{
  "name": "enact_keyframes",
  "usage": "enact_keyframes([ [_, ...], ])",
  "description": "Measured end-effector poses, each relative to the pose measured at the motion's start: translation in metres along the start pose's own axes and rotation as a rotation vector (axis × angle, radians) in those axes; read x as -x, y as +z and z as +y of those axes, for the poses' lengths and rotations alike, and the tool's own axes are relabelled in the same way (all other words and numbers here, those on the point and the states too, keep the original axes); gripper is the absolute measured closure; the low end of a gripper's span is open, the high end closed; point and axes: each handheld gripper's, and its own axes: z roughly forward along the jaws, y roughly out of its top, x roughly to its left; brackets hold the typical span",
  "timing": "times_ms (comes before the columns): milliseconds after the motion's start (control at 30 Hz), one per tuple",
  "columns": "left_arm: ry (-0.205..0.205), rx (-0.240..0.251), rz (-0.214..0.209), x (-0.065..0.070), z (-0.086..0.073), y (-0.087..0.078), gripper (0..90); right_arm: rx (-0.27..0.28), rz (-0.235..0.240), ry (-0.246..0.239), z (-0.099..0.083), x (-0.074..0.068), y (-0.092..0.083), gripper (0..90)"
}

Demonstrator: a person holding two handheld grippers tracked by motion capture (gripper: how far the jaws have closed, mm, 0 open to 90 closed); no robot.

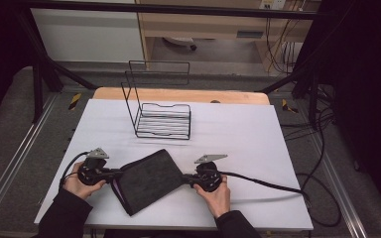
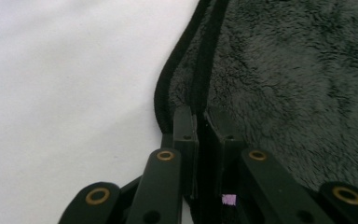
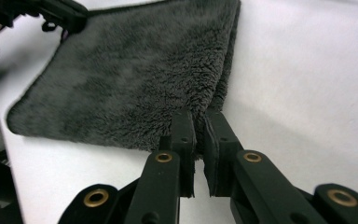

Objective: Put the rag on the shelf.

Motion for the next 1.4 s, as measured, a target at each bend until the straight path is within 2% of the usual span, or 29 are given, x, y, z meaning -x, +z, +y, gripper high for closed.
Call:
enact_keyframes([
  [133,-0.004,0.001,-0.026,0.008,-0.001,-0.001,82.5,-0.006,-0.004,-0.018,0.007,0.003,-0.009,84.9],
  [267,-0.009,0.012,-0.045,0.021,-0.002,0.0,82.5,-0.03,-0.024,-0.037,0.014,0.008,-0.016,85.0],
  [367,-0.012,0.03,-0.066,0.033,-0.002,0.002,82.4,-0.046,-0.052,-0.05,0.024,0.015,-0.022,85.0],
  [500,-0.004,0.045,-0.068,0.051,-0.002,0.009,82.4,-0.073,-0.089,-0.057,0.038,0.028,-0.023,85.1],
  [600,0.001,0.05,-0.062,0.063,-0.002,0.016,82.2,-0.088,-0.111,-0.065,0.048,0.04,-0.02,85.1],
  [667,-0.004,0.055,-0.062,0.068,-0.002,0.019,81.9,-0.091,-0.123,-0.09,0.057,0.047,-0.015,85.2],
  [800,-0.022,0.065,-0.082,0.072,-0.004,0.025,81.7,-0.092,-0.142,-0.122,0.067,0.052,-0.008,85.2],
  [900,0.001,0.075,-0.072,0.076,-0.004,0.027,81.5,-0.087,-0.152,-0.128,0.072,0.056,0.001,85.2],
  [967,0.024,0.076,-0.058,0.079,-0.004,0.028,81.2,-0.082,-0.165,-0.134,0.07,0.059,0.008,84.9],
  [1000,0.039,0.077,-0.051,0.08,-0.004,0.027,80.6,-0.088,-0.193,-0.146,0.065,0.06,0.015,83.7],
  [1033,0.05,0.076,-0.045,0.08,-0.004,0.027,80.6,-0.088,-0.193,-0.146,0.065,0.06,0.015,83.7],
  [1100,0.071,0.078,-0.037,0.08,-0.003,0.025,79.0,-0.056,-0.219,-0.15,0.059,0.059,0.016,78.0],
  [1133,0.078,0.082,-0.034,0.08,-0.003,0.024,77.6,-0.021,-0.224,-0.145,0.057,0.058,0.012,70.2],
  [1167,0.081,0.093,-0.032,0.078,-0.002,0.021,75.2,0.02,-0.217,-0.12,0.055,0.057,0.007,62.3],
  [1200,0.087,0.102,-0.025,0.077,-0.001,0.018,71.7,0.049,-0.206,-0.106,0.052,0.054,0.001,57.9],
  [1233,0.095,0.114,-0.004,0.075,0.0,0.015,65.1,0.063,-0.188,-0.096,0.045,0.046,-0.009,46.4],
  [1267,0.097,0.124,0.014,0.072,0.0,0.012,65.1,0.063,-0.188,-0.096,0.045,0.046,-0.009,46.4],
  [1300,0.092,0.135,0.029,0.068,0.001,0.009,58.8,0.061,-0.173,-0.112,0.035,0.035,-0.016,41.6],
  [1333,0.082,0.146,0.045,0.065,0.001,0.007,58.8,0.061,-0.173,-0.112,0.035,0.035,-0.016,41.6],
  [1400,0.075,0.151,0.067,0.057,0.0,0.004,51.8,0.052,-0.129,-0.099,0.023,0.022,-0.02,35.7],
])
